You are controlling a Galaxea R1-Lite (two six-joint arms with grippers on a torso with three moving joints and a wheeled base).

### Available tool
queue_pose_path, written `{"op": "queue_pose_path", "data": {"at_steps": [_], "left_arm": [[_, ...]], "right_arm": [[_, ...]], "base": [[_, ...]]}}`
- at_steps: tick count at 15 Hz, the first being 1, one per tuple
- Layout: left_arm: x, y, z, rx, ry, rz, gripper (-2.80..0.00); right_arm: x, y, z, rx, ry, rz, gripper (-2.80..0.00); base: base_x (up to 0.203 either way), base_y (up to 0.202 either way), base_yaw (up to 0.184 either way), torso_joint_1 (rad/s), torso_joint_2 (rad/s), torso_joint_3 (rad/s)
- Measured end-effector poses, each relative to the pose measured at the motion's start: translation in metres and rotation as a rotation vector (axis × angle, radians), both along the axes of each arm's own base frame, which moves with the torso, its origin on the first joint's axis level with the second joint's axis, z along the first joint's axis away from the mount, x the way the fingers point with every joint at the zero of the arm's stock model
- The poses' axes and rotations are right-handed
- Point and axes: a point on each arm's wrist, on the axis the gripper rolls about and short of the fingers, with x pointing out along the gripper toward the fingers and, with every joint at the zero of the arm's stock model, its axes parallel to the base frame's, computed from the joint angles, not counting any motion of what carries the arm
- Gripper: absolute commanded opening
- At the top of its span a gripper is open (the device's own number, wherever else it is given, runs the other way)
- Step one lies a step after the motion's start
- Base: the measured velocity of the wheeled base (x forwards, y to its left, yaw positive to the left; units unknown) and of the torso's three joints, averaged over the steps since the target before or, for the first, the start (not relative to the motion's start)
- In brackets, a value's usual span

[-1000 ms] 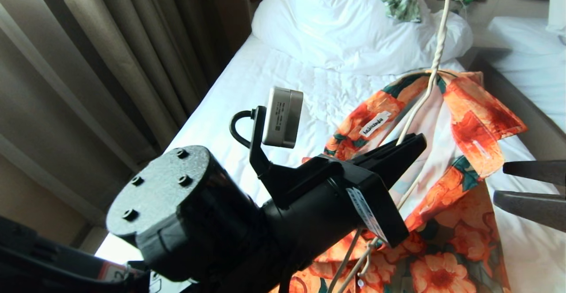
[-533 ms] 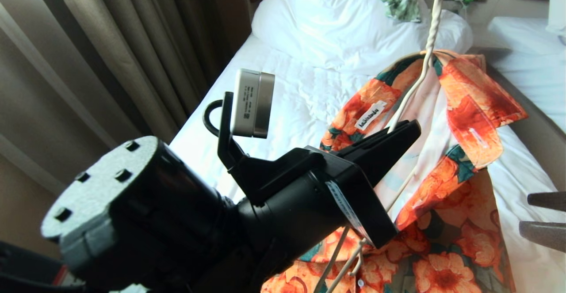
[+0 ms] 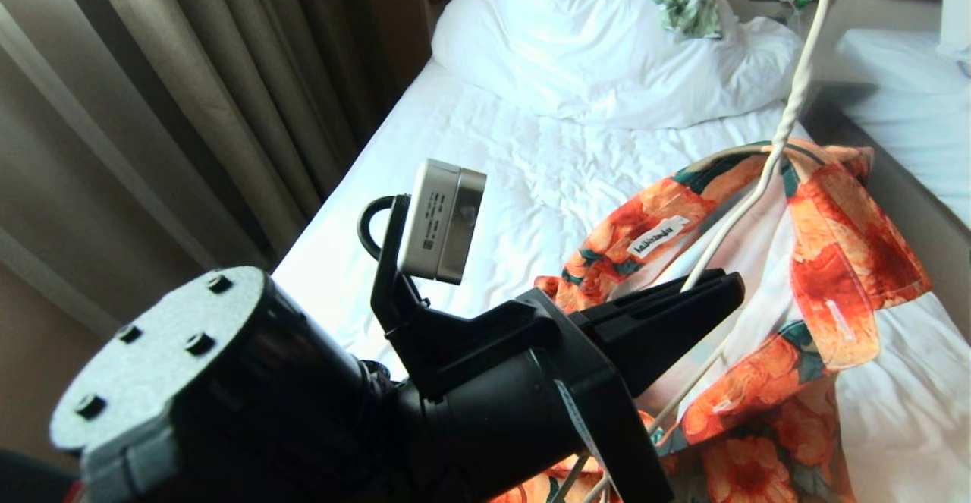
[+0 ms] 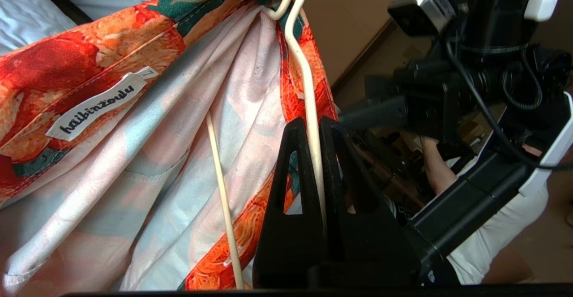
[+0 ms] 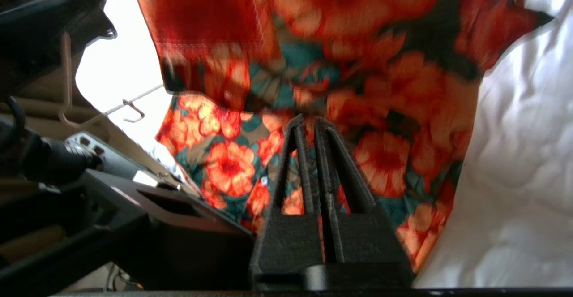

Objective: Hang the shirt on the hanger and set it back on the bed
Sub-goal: Hook the other side of the shirt onto the hanger

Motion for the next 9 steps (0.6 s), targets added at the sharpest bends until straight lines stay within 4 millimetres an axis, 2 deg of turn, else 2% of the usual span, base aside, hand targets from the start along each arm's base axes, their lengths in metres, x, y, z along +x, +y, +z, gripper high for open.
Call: {"op": "queue_pose_path", "data": {"at_steps": [4, 6, 7, 9], "left_arm": [[-0.009, 0.004, -0.014, 0.047, 0.022, -0.049, -2.8], [-0.013, 0.006, -0.019, 0.069, 0.026, -0.076, -2.8], [-0.014, 0.006, -0.02, 0.071, 0.027, -0.082, -2.8], [-0.017, 0.006, -0.019, 0.07, 0.024, -0.092, -2.8]], "right_arm": [[-0.006, -0.008, 0.031, 0.008, -0.077, -0.018, -2.8], [-0.015, -0.015, 0.042, -0.063, -0.082, -0.014, -2.8], [-0.018, -0.018, 0.043, -0.141, -0.077, 0.008, 0.0], [-0.022, -0.021, 0.039, -0.319, -0.078, 0.082, 0.0]], "base": [[0.0, 0.0, 0.0, 0.0, 0.0, 0.0], [0.0, 0.0, 0.0, 0.0, 0.0, 0.0], [0.0, 0.0, 0.0, 0.0, 0.0, 0.0], [0.0, 0.0, 0.0, 0.0, 0.0, 0.0]]}}
